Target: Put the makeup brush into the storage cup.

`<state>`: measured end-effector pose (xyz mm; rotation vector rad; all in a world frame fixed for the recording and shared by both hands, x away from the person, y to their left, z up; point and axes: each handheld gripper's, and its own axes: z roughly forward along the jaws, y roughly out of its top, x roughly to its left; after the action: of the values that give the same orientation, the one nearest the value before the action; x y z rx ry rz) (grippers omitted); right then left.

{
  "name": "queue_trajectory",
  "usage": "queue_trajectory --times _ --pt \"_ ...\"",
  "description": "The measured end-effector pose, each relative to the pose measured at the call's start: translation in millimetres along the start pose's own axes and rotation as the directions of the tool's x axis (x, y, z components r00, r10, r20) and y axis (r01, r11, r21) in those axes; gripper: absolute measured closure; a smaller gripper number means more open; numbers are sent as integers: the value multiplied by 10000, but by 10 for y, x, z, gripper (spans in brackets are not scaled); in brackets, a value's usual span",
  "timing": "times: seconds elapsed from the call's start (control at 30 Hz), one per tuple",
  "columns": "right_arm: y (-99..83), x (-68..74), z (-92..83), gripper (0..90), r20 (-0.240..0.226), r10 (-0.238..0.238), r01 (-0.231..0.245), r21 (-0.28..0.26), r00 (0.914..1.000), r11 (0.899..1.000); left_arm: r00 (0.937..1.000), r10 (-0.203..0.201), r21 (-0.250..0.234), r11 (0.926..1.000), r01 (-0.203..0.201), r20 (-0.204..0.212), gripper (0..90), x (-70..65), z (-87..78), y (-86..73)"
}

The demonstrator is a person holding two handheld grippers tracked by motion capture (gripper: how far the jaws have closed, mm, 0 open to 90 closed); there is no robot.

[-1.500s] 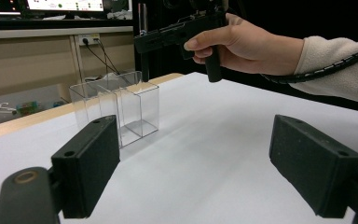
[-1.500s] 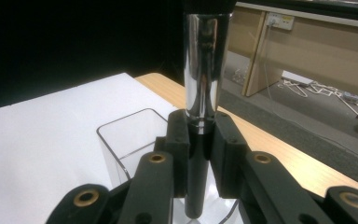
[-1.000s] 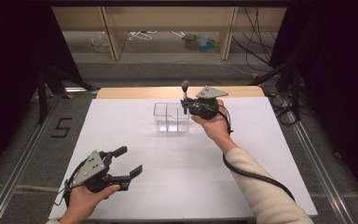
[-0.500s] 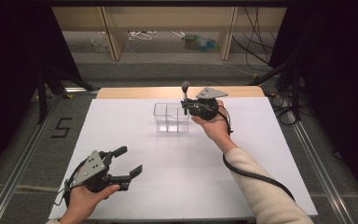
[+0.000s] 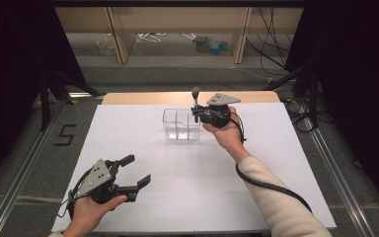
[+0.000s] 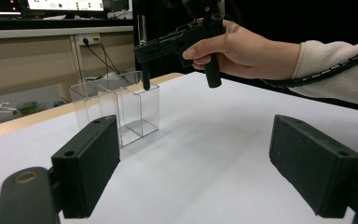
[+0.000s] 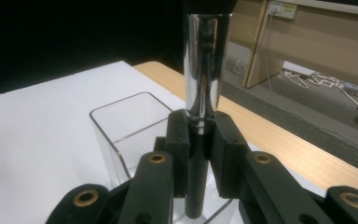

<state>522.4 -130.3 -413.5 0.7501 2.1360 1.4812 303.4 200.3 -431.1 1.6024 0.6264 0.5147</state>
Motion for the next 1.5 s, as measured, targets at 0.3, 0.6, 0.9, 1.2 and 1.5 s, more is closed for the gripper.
queue_trajectory --times 0.3,0.6,0.9,1.2,1.5 --pt "-24 10 23 791 -70 -1 2 84 10000 10000 10000 15 7 10000 -15 0 159 2 0 0" --pt "-44 16 35 791 -69 -2 4 257 10000 9997 10000 17 5 10000 -17 -2 159 2 0 0" --pt "-64 19 52 790 -52 9 -8 225 10000 9997 10000 15 1 10000 -15 -4 159 1 0 0" --pt "-76 17 56 790 -50 -30 32 367 10000 9993 10000 4 8 10000 -4 -6 159 1 0 -1" --pt "-96 18 70 790 -18 33 -32 365 10000 9993 10000 12 6 10000 -12 -7 159 2 -1 -1"
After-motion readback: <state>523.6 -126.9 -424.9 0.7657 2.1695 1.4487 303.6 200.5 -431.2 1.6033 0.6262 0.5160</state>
